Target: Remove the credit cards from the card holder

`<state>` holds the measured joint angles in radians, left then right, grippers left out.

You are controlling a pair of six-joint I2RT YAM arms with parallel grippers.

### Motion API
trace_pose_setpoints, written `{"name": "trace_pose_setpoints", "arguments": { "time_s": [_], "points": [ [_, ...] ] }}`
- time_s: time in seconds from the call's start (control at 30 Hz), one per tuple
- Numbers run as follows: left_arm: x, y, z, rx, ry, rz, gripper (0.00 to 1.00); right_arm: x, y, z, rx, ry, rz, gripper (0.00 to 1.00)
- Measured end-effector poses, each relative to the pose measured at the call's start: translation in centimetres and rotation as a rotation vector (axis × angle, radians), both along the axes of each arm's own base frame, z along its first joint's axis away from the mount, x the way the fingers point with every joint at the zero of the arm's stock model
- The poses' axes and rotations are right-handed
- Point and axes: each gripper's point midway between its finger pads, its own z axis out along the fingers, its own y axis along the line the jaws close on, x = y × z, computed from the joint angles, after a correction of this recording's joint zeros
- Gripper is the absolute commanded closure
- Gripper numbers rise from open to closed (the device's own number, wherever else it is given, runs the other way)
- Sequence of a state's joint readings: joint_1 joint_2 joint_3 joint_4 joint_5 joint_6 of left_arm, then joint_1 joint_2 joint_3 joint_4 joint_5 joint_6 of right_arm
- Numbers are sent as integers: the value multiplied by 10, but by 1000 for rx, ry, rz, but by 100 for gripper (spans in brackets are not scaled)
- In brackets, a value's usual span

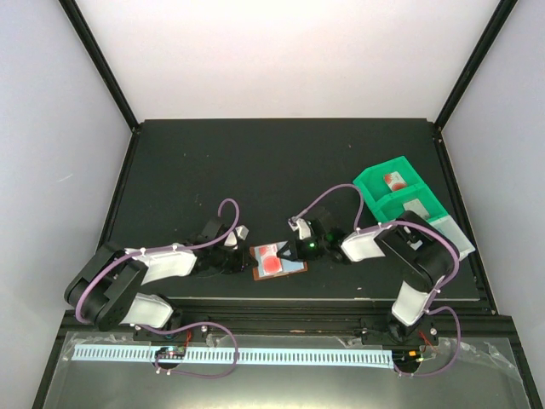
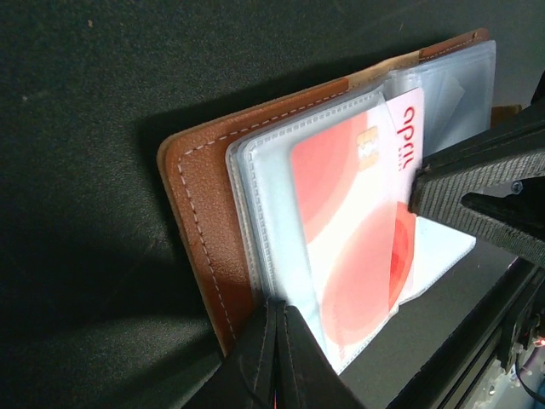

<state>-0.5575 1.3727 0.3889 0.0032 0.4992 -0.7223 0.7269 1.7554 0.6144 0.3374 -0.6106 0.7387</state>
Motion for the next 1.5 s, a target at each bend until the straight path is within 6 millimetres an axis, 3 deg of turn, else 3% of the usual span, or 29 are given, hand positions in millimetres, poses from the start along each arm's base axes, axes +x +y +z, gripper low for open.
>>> {"name": "trace_pose_setpoints", "arguments": {
  "time_s": [0.53,0.63,0.77,0.97,1.13,1.3,1.5],
  "points": [
    [0,0,0,-9,1,15,98,6,-34,9,-20,-18,-51,99],
    [1,0,1,-7,3,16,87,7,-40,16,-20,-31,-53,99],
    [3,2,8,5,-5,27,60,4,-44,27,-18,-63,-35,99],
    [5,5,32,12,-45,36,37,-1,-46,47,-23,-96,17,99],
    [16,-3,76,-43,-154,4,24,-8,-42,82,35,-160,92,99],
    [14,-10,112,-112,-261,-61,23,-27,-40,101,108,-156,177,99],
    [-6,-22,127,-208,-266,-193,30,-53,-35,122,260,-104,270,99]
  ]
}}
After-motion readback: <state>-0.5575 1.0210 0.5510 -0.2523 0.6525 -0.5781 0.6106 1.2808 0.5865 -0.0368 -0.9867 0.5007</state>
